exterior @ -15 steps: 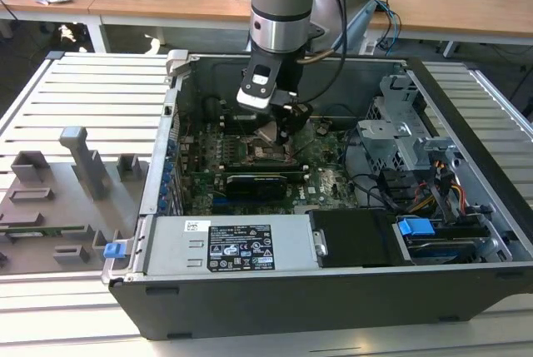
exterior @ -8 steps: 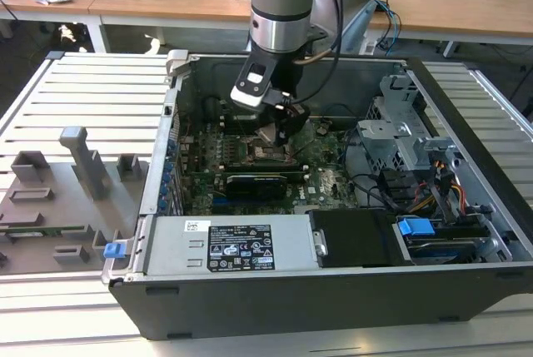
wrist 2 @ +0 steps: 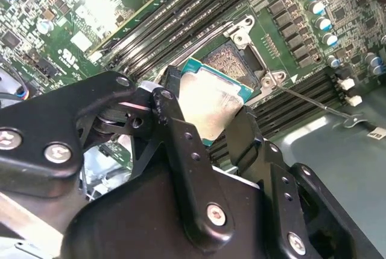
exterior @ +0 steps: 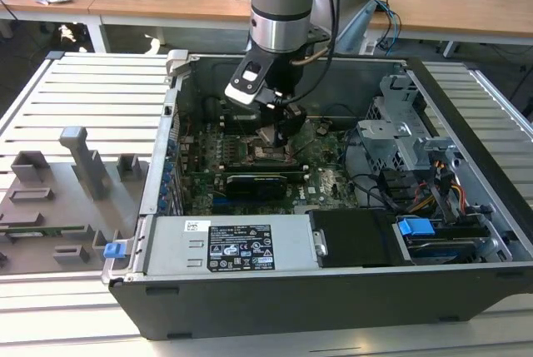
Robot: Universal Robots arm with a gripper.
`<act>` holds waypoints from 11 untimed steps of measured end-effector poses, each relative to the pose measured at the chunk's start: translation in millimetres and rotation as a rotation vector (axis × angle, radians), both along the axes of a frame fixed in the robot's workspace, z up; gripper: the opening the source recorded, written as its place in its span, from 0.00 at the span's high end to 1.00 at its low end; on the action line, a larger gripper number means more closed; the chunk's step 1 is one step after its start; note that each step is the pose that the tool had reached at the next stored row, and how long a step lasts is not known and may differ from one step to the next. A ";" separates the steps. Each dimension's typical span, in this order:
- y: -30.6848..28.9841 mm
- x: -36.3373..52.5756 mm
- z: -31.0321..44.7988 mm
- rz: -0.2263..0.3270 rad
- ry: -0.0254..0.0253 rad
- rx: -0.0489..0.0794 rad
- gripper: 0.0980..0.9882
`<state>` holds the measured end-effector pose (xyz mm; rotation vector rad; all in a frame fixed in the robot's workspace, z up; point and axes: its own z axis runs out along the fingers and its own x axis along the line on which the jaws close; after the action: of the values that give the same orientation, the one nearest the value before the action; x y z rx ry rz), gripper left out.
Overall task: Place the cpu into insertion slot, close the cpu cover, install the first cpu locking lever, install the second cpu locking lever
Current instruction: 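Place the cpu into insertion slot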
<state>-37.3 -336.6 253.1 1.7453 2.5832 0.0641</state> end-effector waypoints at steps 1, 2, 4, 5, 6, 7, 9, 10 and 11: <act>0.0 0.0 0.0 -0.009 0.0000 0.000 0.50; 0.0 0.0 0.0 -0.026 0.0000 -0.001 0.50; 0.0 0.1 -0.1 -0.052 0.0000 -0.002 0.50; 0.0 0.1 -0.1 -0.061 0.0000 -0.002 0.50; 0.0 0.1 -0.1 -0.074 0.0000 -0.003 0.50; 0.0 0.1 -0.1 -0.082 0.0000 -0.003 0.50; 0.0 0.2 -0.1 -0.112 0.0000 -0.004 0.50; 0.0 0.2 -0.1 -0.127 0.0000 -0.004 0.50; 0.0 0.2 -0.1 -0.139 0.0000 -0.005 0.50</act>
<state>-37.1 -336.6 252.9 1.9173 2.4513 0.0550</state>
